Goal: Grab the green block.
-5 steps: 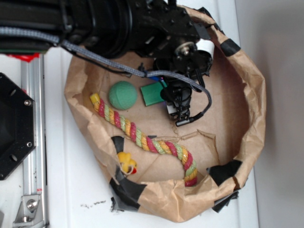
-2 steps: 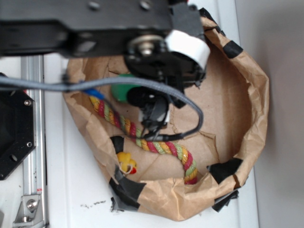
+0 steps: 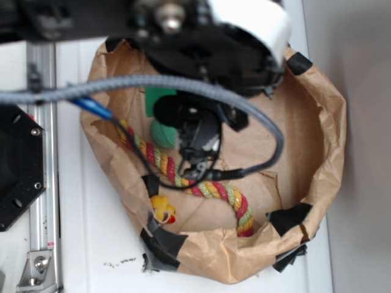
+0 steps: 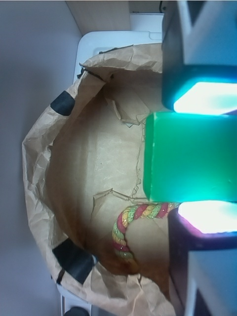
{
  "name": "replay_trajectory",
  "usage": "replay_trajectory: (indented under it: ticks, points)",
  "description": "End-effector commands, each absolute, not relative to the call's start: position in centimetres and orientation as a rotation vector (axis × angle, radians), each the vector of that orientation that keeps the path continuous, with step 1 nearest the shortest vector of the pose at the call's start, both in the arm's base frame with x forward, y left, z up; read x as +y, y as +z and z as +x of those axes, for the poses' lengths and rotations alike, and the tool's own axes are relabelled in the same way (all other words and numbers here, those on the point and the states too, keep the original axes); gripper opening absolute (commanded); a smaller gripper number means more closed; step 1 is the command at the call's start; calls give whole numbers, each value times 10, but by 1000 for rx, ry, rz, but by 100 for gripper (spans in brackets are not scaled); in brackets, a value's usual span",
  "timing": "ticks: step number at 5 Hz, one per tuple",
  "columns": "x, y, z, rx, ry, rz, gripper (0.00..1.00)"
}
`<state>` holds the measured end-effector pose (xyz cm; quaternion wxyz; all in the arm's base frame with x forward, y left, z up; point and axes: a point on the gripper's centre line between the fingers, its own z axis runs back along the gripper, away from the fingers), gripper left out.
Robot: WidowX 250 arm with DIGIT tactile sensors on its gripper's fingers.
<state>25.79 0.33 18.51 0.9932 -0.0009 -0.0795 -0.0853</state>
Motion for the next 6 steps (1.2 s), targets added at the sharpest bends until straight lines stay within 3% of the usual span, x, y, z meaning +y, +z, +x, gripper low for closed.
replay_trajectory:
  ticks: [1,6]
  points:
    - [0,201,256,-227,-197,10,0]
    - [-1,182,271,-214,-205,14,0]
